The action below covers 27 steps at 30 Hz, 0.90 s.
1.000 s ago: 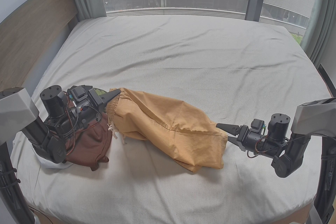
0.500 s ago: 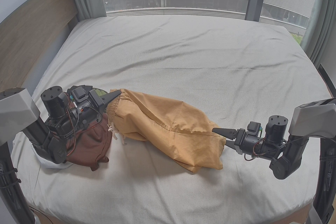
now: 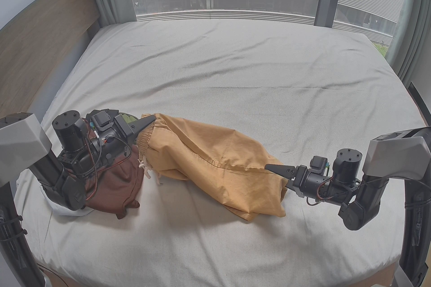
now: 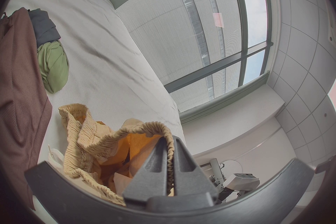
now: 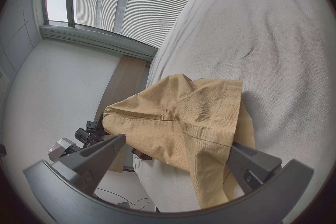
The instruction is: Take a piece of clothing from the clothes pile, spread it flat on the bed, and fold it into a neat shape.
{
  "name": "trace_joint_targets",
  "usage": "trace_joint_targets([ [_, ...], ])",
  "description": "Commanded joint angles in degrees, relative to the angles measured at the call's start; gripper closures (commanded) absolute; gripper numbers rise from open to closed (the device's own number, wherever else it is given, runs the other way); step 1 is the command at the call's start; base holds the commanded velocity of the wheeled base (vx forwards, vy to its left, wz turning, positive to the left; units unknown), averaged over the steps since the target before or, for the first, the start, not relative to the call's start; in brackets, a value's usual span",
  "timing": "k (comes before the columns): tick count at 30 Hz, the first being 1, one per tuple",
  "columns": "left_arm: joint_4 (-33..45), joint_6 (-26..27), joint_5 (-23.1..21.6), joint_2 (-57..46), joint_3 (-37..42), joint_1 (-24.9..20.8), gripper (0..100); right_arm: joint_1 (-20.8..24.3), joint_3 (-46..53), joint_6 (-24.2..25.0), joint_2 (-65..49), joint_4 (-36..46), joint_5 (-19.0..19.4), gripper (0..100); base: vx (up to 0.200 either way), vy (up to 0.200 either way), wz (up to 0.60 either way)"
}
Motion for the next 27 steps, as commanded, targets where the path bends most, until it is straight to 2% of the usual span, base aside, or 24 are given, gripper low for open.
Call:
trace_joint_targets([
  [1,0.0,0.0,0.0,0.1,-0.1,0.2,100,-0.2,0.3,0.0,0.1,0.1,0.0,0,0.000,0.000,0.00],
  [17,-0.1,0.0,0.0,0.3,0.0,0.1,100,-0.9,4.6,-0.9,-6.4,0.1,0.5,0,0.000,0.000,0.00],
  [27,-0.2,0.0,0.0,0.3,0.1,-0.2,100,-0.6,-0.9,-0.8,1.3,-0.1,0.2,0,0.000,0.000,0.00],
])
